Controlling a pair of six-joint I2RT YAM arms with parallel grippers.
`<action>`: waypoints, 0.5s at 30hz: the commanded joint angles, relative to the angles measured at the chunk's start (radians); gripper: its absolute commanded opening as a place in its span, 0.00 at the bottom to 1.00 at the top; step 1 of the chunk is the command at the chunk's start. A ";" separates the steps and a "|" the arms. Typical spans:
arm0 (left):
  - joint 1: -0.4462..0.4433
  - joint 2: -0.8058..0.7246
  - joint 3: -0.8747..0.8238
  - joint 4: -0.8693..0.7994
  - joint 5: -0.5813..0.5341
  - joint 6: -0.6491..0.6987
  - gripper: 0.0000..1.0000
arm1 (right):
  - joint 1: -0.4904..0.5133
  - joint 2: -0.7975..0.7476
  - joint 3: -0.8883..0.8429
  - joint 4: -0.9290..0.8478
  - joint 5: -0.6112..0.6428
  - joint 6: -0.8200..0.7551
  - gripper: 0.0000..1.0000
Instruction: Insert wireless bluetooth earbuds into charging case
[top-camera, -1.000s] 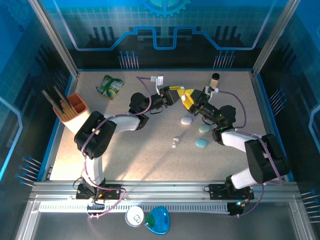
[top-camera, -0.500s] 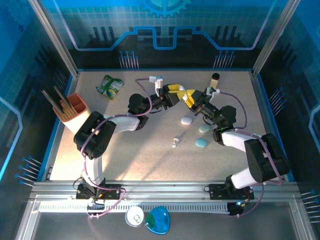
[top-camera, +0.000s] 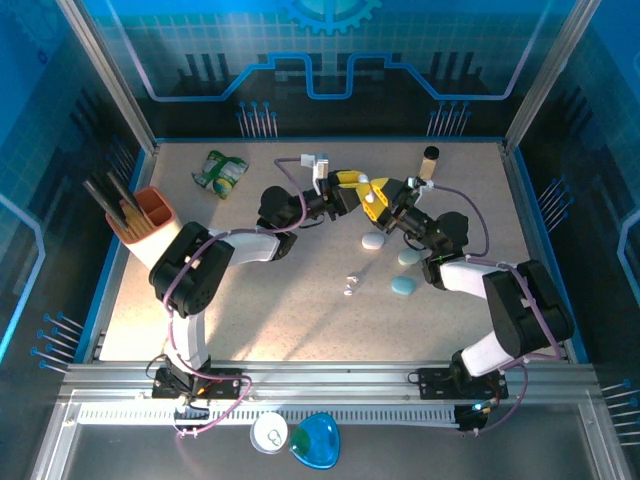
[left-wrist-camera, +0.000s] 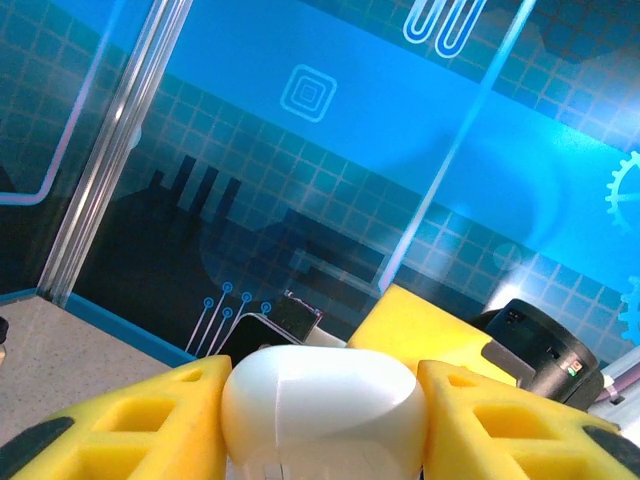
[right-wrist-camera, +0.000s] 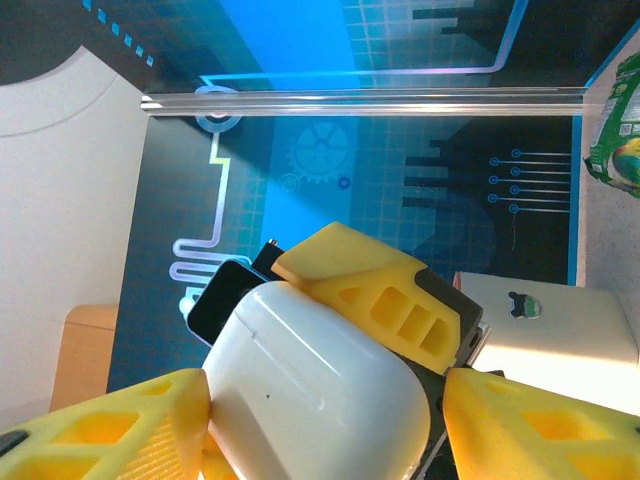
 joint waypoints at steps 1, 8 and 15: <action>-0.005 0.014 0.033 0.023 0.008 0.046 0.46 | 0.012 0.002 0.020 0.042 -0.019 0.020 0.61; 0.002 0.028 0.004 0.022 0.012 0.104 0.46 | 0.001 -0.014 0.027 0.042 -0.017 0.058 0.48; 0.008 0.039 0.001 0.021 0.023 0.134 0.46 | -0.005 -0.012 0.021 0.042 -0.010 0.069 0.31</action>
